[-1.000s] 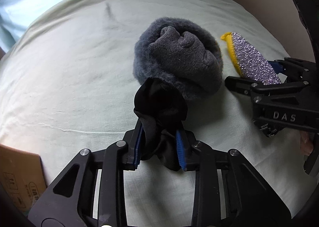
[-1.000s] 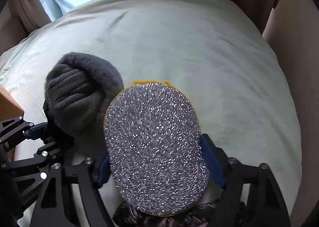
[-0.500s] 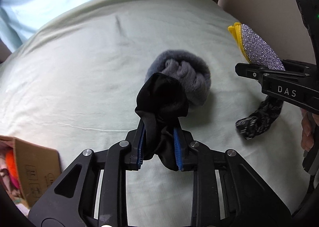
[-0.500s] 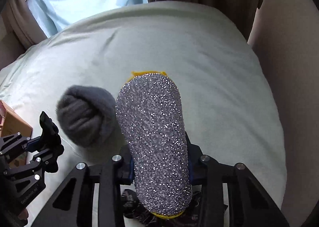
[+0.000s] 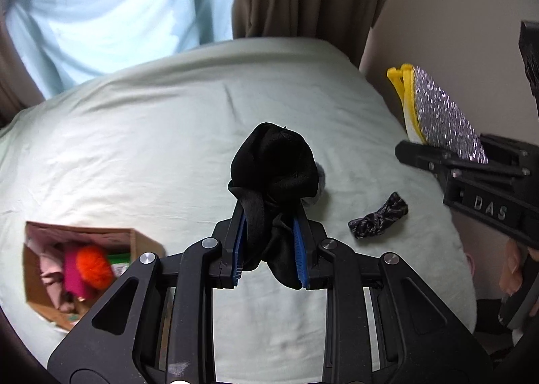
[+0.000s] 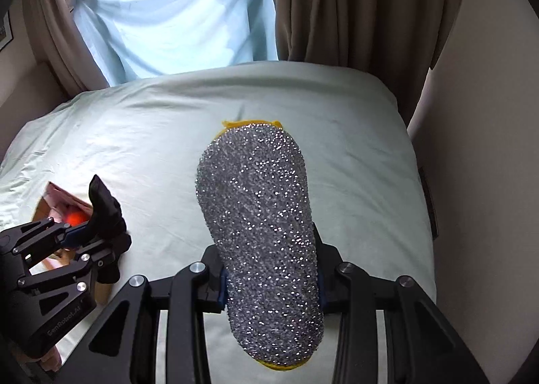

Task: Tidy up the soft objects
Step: 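Lift and carry the black sock and glittery sponge over the box with both tools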

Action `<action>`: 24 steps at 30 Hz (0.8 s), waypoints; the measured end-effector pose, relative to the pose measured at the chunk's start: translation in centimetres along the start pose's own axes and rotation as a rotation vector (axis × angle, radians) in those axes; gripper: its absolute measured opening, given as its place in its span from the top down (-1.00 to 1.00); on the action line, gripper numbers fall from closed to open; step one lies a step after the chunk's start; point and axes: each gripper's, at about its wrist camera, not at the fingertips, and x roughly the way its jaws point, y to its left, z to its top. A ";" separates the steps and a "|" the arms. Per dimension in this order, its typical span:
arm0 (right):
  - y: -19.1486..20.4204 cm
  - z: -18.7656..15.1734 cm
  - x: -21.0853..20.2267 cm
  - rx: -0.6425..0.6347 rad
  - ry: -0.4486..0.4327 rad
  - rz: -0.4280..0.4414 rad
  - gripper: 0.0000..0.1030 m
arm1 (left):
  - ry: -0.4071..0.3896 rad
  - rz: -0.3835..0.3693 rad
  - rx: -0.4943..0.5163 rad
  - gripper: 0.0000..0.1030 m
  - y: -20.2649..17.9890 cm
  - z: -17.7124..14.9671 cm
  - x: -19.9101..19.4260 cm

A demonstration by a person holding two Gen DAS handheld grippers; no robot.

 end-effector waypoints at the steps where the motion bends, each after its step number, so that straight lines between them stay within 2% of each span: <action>1: 0.7 0.2 -0.9 0.003 -0.001 0.005 0.33 | -0.005 0.003 -0.007 0.58 0.5 0.2 -1.2; 8: 7.2 1.0 -7.2 0.001 -0.028 0.052 0.33 | -0.029 0.014 -0.096 0.58 6.1 0.5 -8.5; 12: 11.6 1.5 -9.3 0.018 -0.032 0.077 0.33 | -0.028 0.015 -0.102 0.58 10.0 0.0 -12.0; 18: 18.2 2.6 -10.2 0.088 -0.037 0.112 0.33 | -0.011 0.035 -0.077 0.58 16.8 -0.7 -15.1; 24: 24.5 3.1 -8.6 0.135 -0.009 0.141 0.33 | 0.034 0.047 -0.110 0.58 24.3 -2.0 -15.1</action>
